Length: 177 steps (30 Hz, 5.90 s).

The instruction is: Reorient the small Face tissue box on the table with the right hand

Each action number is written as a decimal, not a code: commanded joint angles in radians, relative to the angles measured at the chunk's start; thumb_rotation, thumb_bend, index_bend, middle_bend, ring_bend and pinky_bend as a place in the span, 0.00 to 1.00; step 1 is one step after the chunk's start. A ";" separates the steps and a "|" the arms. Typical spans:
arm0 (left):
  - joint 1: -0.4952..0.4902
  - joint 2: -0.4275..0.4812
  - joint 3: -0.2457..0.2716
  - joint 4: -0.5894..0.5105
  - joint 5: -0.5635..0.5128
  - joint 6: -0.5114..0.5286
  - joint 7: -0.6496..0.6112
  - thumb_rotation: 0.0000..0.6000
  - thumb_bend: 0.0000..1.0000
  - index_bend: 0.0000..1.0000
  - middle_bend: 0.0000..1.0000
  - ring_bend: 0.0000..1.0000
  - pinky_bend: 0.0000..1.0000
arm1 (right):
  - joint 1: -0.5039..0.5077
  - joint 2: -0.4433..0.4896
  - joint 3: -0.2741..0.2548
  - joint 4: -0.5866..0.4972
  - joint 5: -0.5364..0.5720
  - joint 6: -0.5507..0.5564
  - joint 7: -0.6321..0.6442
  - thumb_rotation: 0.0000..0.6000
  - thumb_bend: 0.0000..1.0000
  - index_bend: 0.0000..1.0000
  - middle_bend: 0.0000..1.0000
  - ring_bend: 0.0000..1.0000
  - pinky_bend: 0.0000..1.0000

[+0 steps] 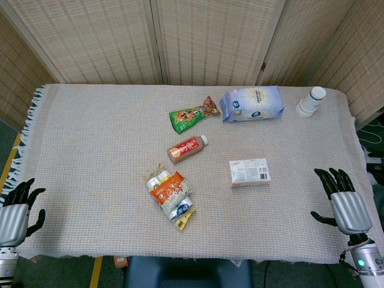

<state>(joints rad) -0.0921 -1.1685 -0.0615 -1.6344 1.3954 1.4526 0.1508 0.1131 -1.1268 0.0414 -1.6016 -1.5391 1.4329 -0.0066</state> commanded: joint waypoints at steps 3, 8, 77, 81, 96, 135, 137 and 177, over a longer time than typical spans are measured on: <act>0.002 0.001 0.002 -0.006 0.006 0.007 0.009 1.00 0.49 0.24 0.00 0.00 0.12 | -0.003 0.004 0.000 -0.006 0.006 0.001 -0.004 1.00 0.05 0.04 0.09 0.08 0.00; 0.009 0.005 0.004 -0.019 0.022 0.027 0.007 1.00 0.49 0.24 0.00 0.00 0.12 | -0.012 0.013 -0.001 -0.021 0.000 0.021 -0.002 1.00 0.05 0.03 0.09 0.08 0.00; 0.026 0.060 -0.003 -0.052 0.032 0.041 -0.094 1.00 0.49 0.24 0.00 0.00 0.12 | 0.709 -0.424 0.135 0.051 0.998 -0.430 -0.782 1.00 0.05 0.17 0.13 0.15 0.00; 0.026 0.060 -0.004 -0.052 0.033 0.043 -0.096 1.00 0.49 0.24 0.00 0.00 0.12 | 0.717 -0.429 0.126 0.062 1.012 -0.441 -0.778 1.00 0.05 0.26 0.20 0.24 0.06; 0.029 0.062 -0.004 -0.054 0.037 0.047 -0.103 1.00 0.49 0.24 0.00 0.00 0.12 | 0.726 -0.433 0.112 0.076 0.978 -0.429 -0.726 1.00 0.05 0.48 0.35 0.44 0.40; 0.023 0.049 -0.006 -0.041 0.019 0.031 -0.080 1.00 0.49 0.24 0.00 0.00 0.12 | 0.434 -0.586 0.047 0.869 -0.104 -0.189 1.605 1.00 0.07 0.43 0.43 0.55 0.50; 0.022 0.047 -0.006 -0.038 0.017 0.028 -0.079 1.00 0.49 0.24 0.00 0.00 0.12 | 0.436 -0.623 0.041 0.921 -0.098 -0.186 1.630 1.00 0.07 0.43 0.43 0.55 0.50; 0.019 0.043 -0.005 -0.035 0.009 0.019 -0.066 1.00 0.49 0.25 0.00 0.00 0.12 | 0.452 -0.695 -0.054 1.092 -0.077 -0.265 1.608 1.00 0.10 0.14 0.36 0.33 0.18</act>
<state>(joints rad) -0.0730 -1.1250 -0.0670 -1.6691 1.4039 1.4720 0.0848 0.5653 -1.8262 -0.0087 -0.5055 -1.6136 1.1708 1.6067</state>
